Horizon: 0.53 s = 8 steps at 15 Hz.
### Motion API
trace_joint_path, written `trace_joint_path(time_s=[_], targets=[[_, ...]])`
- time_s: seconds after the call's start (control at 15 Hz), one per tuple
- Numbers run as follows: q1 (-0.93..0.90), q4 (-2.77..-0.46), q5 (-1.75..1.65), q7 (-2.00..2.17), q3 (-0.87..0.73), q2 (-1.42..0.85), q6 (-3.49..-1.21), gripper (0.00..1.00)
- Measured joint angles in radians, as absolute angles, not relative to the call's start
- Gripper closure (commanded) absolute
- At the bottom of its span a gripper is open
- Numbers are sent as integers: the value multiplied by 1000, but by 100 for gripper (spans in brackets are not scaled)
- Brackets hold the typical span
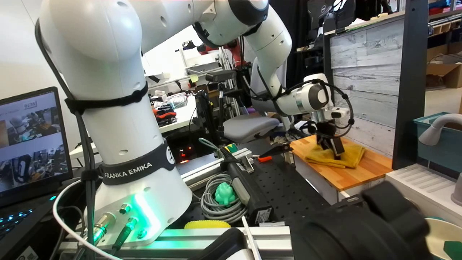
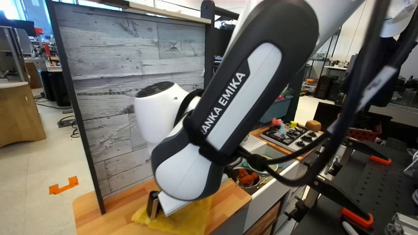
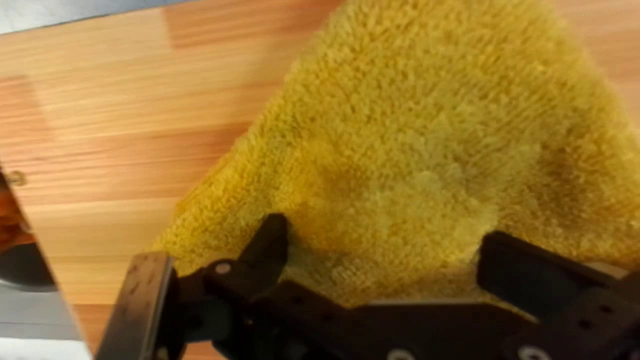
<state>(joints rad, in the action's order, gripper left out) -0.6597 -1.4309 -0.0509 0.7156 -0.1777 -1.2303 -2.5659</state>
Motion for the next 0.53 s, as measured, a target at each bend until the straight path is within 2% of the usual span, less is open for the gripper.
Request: trace_joint_path(time_s=[0.2,0.53], targets=[[-617,-1467,-51,752,-209,-1228,-2569,0],[-613,-1459,-53,754,-140,-1229,-2595,0]])
